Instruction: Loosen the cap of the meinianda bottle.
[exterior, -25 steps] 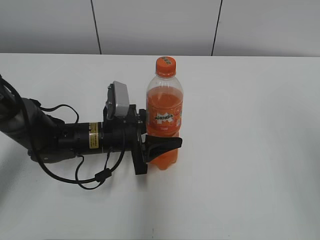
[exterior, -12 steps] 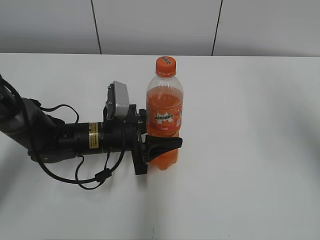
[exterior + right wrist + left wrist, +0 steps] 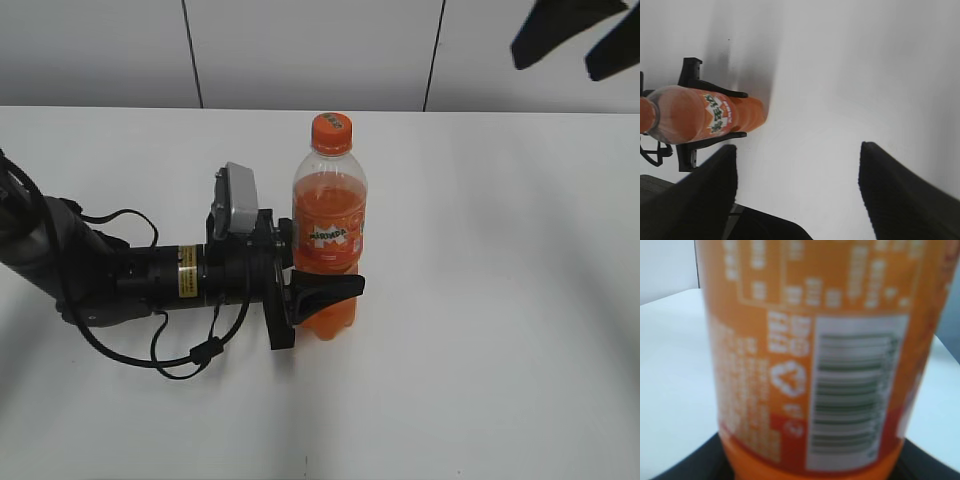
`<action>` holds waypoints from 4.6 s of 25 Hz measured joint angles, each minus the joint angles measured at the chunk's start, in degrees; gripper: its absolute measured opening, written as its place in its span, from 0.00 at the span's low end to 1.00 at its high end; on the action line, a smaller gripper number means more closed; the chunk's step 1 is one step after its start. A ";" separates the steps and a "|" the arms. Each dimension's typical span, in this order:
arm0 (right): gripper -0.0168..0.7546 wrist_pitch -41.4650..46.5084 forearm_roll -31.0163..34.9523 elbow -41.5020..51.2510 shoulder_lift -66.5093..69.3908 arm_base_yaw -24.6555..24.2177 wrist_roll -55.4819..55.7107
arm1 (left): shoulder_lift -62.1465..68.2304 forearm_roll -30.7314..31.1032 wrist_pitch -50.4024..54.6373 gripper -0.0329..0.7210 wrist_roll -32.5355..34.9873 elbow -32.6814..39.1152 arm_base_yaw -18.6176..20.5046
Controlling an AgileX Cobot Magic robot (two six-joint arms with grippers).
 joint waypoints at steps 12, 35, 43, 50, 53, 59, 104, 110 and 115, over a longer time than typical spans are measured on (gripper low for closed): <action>0.75 0.05 -1.25 -10.19 10.73 12.90 4.44 | 0.00 0.05 0.00 0.55 0.00 0.00 0.00; 0.75 0.14 -2.90 -15.29 17.83 20.34 6.05 | 0.26 0.05 -0.19 0.55 0.18 0.00 -0.10; 0.71 0.20 -2.17 -15.29 19.44 21.08 6.11 | 0.26 0.05 -0.20 0.55 0.18 0.00 -0.10; 0.71 0.20 -2.05 -15.29 19.48 21.08 6.11 | 0.26 0.05 -0.20 0.55 0.18 0.00 -0.10; 0.71 0.20 -2.11 -15.29 19.48 21.53 6.11 | 0.26 0.00 -0.20 0.55 0.18 0.00 -0.10; 0.71 0.20 -2.41 -15.29 19.48 22.40 6.04 | 0.26 0.00 -0.20 0.55 0.23 0.00 -0.10; 0.37 0.26 -2.98 -15.29 19.25 22.40 -31.42 | 0.26 0.00 -0.20 0.55 0.23 0.00 -0.10; 0.37 0.26 -2.79 -15.29 19.18 22.40 -46.00 | 0.26 0.00 -0.20 0.55 0.23 0.00 -0.10; 0.37 0.31 -2.74 -15.29 19.11 22.40 -56.06 | 0.26 0.00 -0.20 0.55 0.23 0.00 -0.10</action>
